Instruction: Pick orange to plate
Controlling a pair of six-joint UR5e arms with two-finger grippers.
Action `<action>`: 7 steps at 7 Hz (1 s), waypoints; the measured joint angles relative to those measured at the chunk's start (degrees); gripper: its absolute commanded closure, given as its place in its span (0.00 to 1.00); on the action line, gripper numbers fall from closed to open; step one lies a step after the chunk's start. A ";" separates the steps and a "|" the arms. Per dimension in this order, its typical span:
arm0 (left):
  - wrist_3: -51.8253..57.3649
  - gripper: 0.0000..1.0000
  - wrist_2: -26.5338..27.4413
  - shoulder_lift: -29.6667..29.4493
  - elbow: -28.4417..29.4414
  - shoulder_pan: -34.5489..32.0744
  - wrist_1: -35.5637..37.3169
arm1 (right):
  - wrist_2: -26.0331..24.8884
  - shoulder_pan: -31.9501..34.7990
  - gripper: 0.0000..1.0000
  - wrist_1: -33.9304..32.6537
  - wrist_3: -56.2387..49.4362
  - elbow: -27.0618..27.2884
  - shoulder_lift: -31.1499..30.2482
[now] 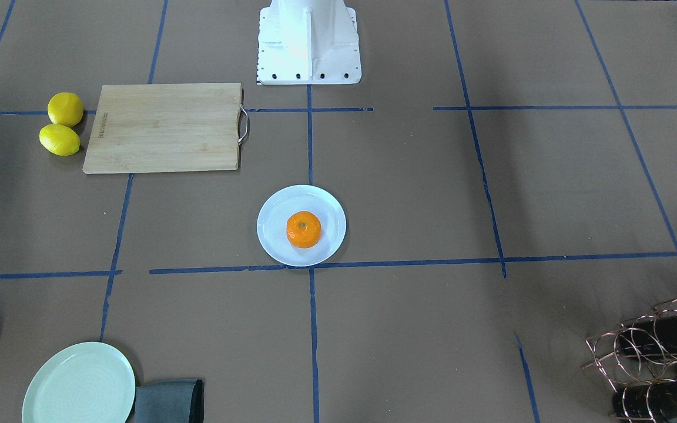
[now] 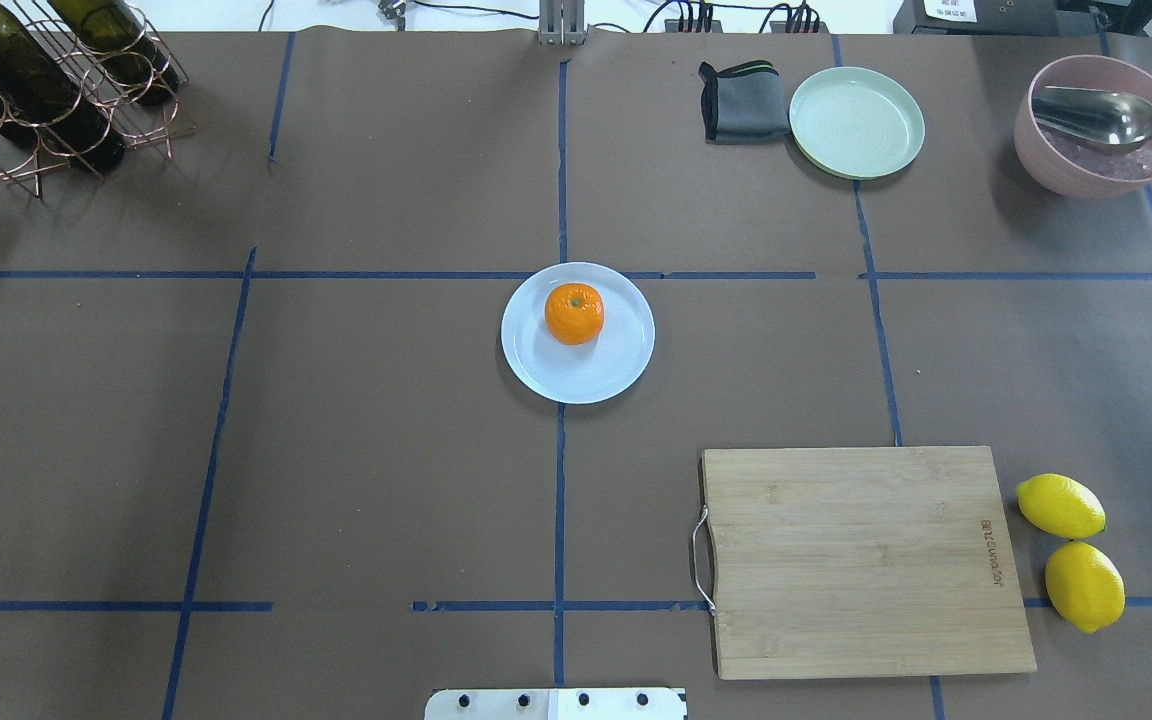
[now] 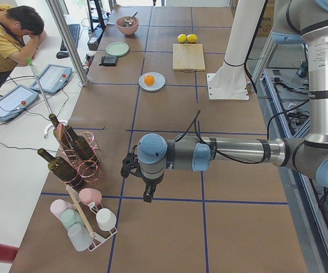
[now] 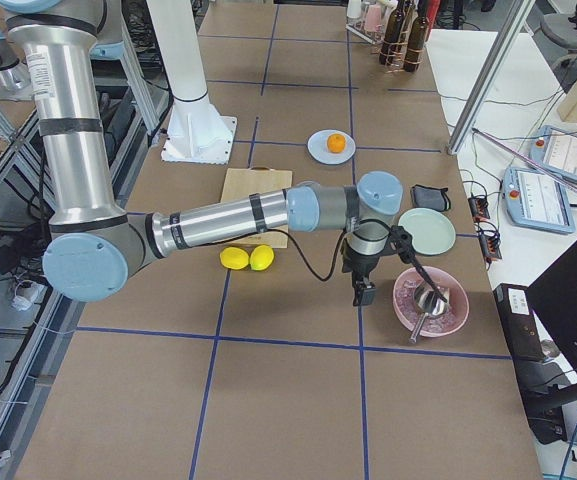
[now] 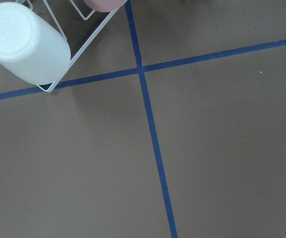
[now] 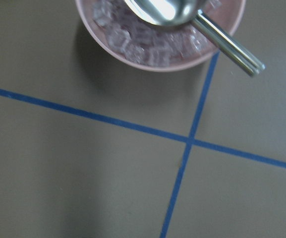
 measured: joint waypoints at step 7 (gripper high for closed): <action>0.14 0.00 -0.05 0.33 -0.17 -0.08 -0.09 | 1.32 0.85 0.00 10.86 0.55 0.00 -9.13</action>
